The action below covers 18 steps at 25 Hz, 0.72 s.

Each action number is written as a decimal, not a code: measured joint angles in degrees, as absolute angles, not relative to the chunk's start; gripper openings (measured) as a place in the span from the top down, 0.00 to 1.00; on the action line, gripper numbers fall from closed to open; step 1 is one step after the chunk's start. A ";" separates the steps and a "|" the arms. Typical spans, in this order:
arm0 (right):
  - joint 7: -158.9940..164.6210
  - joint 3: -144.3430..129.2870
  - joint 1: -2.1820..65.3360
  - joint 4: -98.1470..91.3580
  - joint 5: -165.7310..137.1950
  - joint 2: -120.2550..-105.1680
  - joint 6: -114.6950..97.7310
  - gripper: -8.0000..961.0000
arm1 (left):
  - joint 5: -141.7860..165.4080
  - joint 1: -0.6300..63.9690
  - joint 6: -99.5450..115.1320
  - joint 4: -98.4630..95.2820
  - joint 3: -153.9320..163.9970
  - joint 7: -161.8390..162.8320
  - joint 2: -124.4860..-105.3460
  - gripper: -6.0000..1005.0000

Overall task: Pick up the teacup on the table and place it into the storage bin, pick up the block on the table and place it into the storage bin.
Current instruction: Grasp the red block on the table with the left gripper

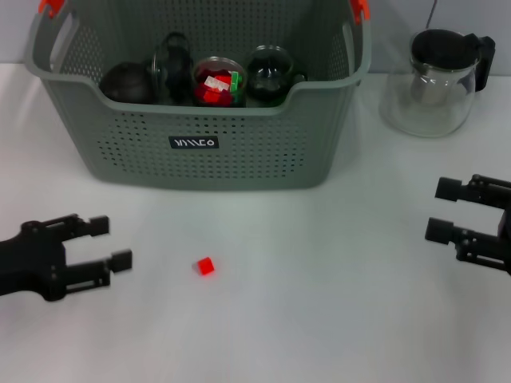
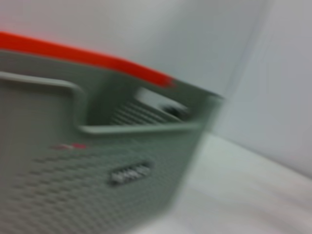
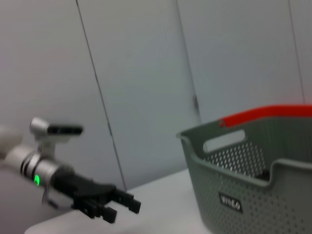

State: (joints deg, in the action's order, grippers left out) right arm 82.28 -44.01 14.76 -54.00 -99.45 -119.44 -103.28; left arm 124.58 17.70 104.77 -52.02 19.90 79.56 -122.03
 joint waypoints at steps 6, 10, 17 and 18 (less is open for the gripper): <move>85.09 -42.43 18.29 -53.66 -103.68 -119.78 -103.51 0.28 | 134.03 20.66 106.04 -77.10 39.11 103.46 -124.31 0.29; 85.49 -42.33 18.96 -53.64 -103.91 -119.78 -103.60 0.28 | 139.65 22.86 103.00 -83.82 53.60 116.28 -124.29 0.33; 85.92 -41.50 19.14 -53.50 -103.82 -119.71 -103.73 0.29 | 151.04 24.96 90.96 -85.51 76.66 125.05 -124.63 0.35; 85.99 -41.48 19.14 -53.46 -103.82 -119.71 -103.75 0.29 | 151.92 24.95 88.95 -84.88 79.05 124.84 -124.65 0.36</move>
